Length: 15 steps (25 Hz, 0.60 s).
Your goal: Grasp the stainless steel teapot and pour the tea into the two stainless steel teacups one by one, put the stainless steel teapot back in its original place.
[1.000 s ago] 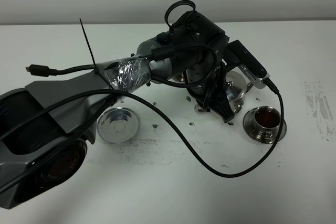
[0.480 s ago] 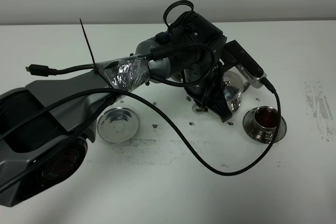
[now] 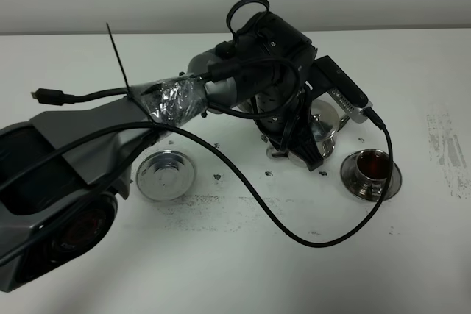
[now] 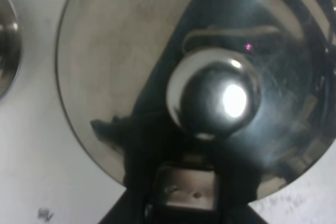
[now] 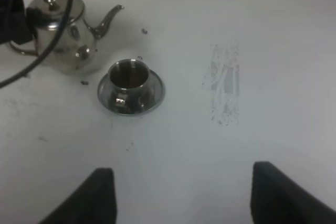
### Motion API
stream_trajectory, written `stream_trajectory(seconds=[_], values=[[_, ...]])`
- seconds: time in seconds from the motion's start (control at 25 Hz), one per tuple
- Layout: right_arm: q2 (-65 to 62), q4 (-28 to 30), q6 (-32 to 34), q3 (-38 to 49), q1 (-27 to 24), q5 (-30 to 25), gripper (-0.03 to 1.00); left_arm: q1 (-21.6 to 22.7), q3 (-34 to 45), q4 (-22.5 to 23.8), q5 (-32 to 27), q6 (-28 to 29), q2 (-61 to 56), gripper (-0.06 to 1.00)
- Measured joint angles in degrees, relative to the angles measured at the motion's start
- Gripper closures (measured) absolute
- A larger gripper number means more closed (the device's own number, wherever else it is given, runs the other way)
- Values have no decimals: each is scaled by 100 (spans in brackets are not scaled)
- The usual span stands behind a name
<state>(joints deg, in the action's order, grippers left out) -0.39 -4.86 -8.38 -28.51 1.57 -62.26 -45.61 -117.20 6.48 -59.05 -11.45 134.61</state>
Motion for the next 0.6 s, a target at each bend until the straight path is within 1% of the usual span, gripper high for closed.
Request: stream_trajectory(seconds=[0.16, 0.32, 0.44, 0.6], values=[[0, 0, 0, 0, 0, 0, 41, 45, 0, 19, -242, 0, -208, 76], [0, 0, 0, 0, 0, 0, 41, 70, 317, 36, -220, 45, -546, 76], [0, 0, 0, 0, 0, 0, 41, 123, 966, 22, 31, 105, -946, 76], [0, 0, 0, 0, 0, 0, 41, 296, 2161, 22, 634, 287, -1663, 76]])
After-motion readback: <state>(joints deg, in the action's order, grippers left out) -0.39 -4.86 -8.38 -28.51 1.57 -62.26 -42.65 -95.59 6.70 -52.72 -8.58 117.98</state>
